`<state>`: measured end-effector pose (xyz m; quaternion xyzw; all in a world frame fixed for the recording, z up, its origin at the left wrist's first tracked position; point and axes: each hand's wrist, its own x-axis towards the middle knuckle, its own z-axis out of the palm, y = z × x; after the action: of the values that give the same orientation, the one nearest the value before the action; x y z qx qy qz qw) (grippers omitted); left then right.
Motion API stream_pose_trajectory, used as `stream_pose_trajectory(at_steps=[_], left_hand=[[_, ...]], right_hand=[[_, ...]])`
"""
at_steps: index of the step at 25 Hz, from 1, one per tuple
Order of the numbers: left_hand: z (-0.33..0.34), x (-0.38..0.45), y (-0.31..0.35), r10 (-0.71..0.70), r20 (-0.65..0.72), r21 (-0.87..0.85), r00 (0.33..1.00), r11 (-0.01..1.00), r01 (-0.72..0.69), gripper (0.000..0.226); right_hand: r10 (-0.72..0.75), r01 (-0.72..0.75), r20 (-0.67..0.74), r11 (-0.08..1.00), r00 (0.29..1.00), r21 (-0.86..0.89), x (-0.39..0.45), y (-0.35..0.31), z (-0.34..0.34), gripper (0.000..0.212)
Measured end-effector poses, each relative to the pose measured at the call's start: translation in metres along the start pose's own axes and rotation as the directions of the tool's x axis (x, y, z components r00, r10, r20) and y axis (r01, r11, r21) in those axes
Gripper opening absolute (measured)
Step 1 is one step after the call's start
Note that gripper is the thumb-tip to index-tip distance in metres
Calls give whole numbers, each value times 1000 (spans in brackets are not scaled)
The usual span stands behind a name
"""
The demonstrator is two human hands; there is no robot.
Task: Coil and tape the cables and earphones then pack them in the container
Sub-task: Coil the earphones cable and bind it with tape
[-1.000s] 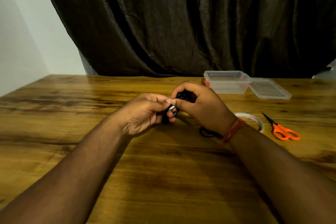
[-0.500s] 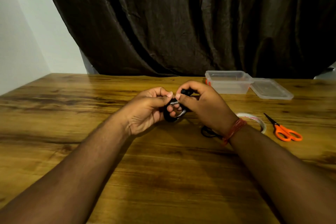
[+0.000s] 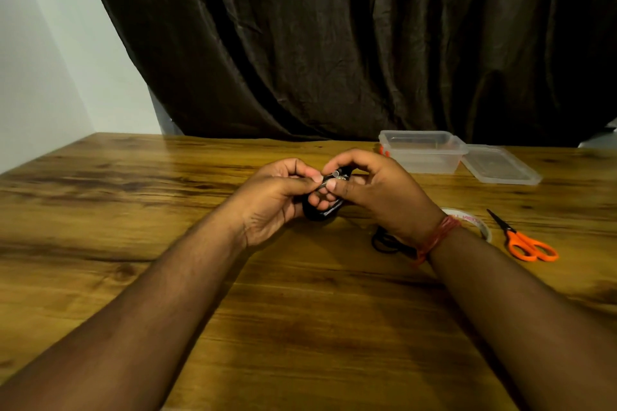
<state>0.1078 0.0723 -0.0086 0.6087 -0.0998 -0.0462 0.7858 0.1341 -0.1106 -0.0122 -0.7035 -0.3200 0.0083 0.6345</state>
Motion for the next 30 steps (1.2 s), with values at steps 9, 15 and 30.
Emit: stream_pose_trajectory(at_steps=[9,15,30], left_hand=[[4,-2,-4,40,26,77,999,996,-42,13],[8,-2,-4,66,59,139,996,988,-73,12],[2,-7,0,-17,242,59,970,998,2,24]], right_hand=[[-51,49,-60,998,997,-34,3,3,-3,15],[-29,30,-67,999,997,14,3,4,-3,12],[31,-19,-81,990,996,137,2,5,-2,12]])
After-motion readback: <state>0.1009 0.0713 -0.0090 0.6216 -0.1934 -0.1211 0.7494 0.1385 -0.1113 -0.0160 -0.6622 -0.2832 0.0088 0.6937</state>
